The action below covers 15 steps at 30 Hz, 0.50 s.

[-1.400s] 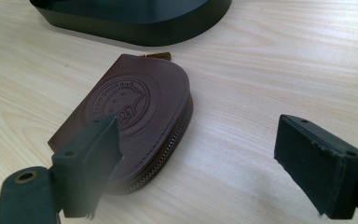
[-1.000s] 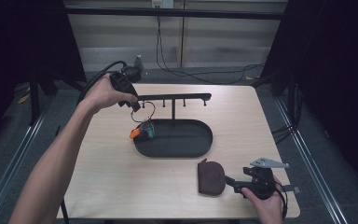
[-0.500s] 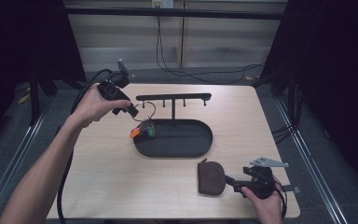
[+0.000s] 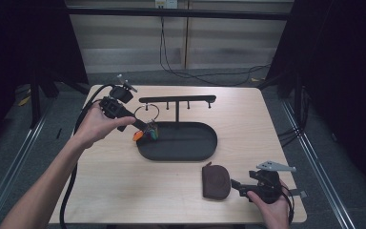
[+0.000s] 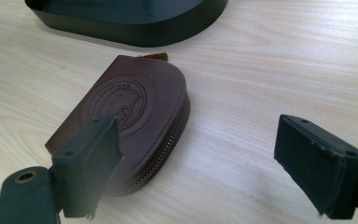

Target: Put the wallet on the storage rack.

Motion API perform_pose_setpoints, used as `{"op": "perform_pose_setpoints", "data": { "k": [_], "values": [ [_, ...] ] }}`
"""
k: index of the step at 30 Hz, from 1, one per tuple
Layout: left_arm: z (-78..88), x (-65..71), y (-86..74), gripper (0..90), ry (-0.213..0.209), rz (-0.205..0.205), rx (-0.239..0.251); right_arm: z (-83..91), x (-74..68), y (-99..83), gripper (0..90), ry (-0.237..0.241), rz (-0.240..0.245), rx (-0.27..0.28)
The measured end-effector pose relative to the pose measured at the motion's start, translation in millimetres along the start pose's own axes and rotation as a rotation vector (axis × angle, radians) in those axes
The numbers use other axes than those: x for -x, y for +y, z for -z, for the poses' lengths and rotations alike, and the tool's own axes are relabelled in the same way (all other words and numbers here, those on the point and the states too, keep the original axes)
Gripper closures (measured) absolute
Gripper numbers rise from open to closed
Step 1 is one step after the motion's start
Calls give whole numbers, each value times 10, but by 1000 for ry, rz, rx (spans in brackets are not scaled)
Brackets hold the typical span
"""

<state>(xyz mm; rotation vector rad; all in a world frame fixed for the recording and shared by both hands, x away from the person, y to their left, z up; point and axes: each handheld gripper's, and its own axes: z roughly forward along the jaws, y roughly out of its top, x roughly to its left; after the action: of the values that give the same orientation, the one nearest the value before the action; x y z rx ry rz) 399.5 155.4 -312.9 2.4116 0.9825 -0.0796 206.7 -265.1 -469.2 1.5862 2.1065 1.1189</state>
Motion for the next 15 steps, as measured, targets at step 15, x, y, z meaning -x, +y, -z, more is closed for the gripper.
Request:
{"op": "perform_pose_setpoints", "data": {
  "k": [15],
  "values": [
    [-199,-21,-541,289,-43,18,98,2,-33,-4,206,-1,4,2]
  ]
}}
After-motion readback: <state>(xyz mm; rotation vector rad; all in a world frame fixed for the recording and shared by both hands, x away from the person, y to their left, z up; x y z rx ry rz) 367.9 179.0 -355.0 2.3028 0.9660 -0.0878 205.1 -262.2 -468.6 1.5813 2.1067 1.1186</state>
